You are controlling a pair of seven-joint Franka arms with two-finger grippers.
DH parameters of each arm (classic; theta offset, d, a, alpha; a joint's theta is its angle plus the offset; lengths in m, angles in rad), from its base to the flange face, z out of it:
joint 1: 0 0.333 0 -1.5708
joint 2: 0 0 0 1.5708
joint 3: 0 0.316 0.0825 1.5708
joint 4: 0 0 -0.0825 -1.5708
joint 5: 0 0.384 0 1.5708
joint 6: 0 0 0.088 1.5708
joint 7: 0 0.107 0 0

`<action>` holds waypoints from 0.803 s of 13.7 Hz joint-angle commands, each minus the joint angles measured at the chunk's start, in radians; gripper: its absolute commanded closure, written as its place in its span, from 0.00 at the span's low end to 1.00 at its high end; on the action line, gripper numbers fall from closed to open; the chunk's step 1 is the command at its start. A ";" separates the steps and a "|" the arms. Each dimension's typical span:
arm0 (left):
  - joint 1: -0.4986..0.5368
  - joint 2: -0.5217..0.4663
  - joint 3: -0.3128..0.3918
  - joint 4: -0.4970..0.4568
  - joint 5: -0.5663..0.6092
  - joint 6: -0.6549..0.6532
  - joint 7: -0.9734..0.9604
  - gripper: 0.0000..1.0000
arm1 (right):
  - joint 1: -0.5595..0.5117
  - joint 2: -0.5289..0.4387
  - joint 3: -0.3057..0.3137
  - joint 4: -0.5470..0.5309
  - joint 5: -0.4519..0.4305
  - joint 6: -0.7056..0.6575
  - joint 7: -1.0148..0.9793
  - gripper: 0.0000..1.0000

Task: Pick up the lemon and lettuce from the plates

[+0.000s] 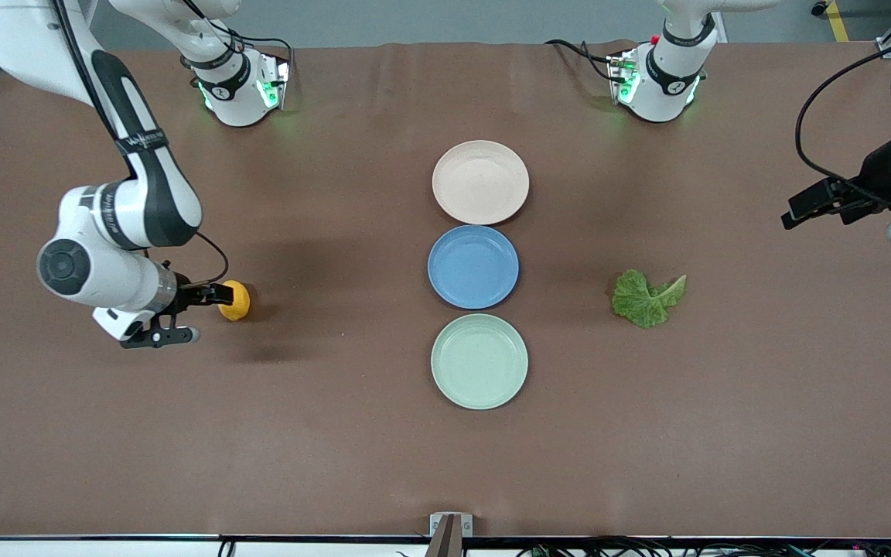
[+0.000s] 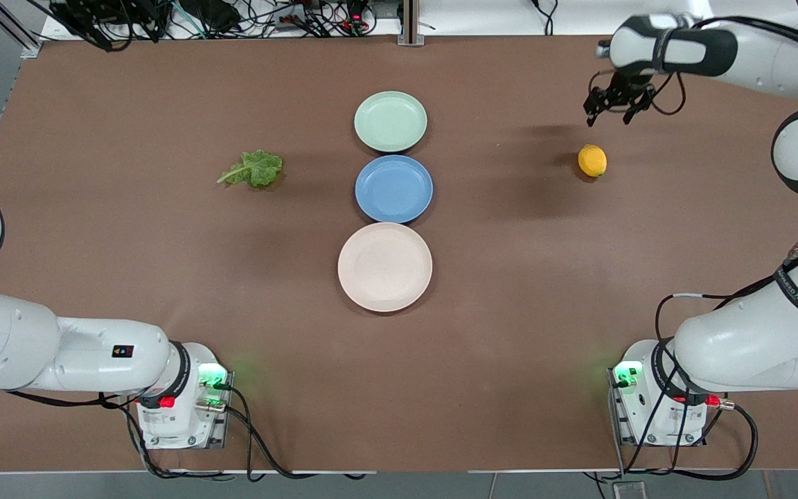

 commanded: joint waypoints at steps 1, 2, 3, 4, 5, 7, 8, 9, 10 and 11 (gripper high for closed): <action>-0.005 0.026 0.001 0.128 0.018 -0.060 0.006 0.01 | -0.035 -0.004 0.014 0.121 -0.009 -0.143 0.020 0.00; -0.008 0.036 0.001 0.149 0.018 -0.066 0.006 0.01 | -0.050 -0.006 0.014 0.159 -0.010 -0.190 0.016 0.00; -0.009 0.042 0.002 0.158 0.018 -0.066 0.004 0.00 | -0.068 -0.008 0.014 0.212 -0.010 -0.259 0.014 0.00; -0.009 0.052 0.002 0.171 0.018 -0.067 0.003 0.00 | -0.078 -0.008 0.014 0.262 -0.010 -0.323 0.015 0.00; -0.009 0.060 0.002 0.186 0.018 -0.067 0.003 0.00 | -0.079 -0.006 0.012 0.312 -0.015 -0.388 0.015 0.00; -0.011 0.063 0.002 0.195 0.020 -0.072 0.003 0.00 | -0.082 -0.005 0.014 0.391 -0.049 -0.456 0.015 0.00; -0.012 0.063 0.002 0.195 0.021 -0.072 0.001 0.00 | -0.088 -0.001 0.014 0.436 -0.049 -0.471 0.015 0.00; -0.012 0.063 0.002 0.195 0.021 -0.075 0.001 0.00 | -0.095 0.003 0.014 0.461 -0.050 -0.508 0.015 0.00; -0.012 0.069 0.002 0.195 0.021 -0.090 0.000 0.00 | -0.099 0.002 0.014 0.466 -0.049 -0.532 0.017 0.00; -0.012 0.083 0.002 0.215 0.020 -0.113 0.000 0.00 | -0.107 0.000 0.015 0.481 -0.047 -0.540 0.015 0.00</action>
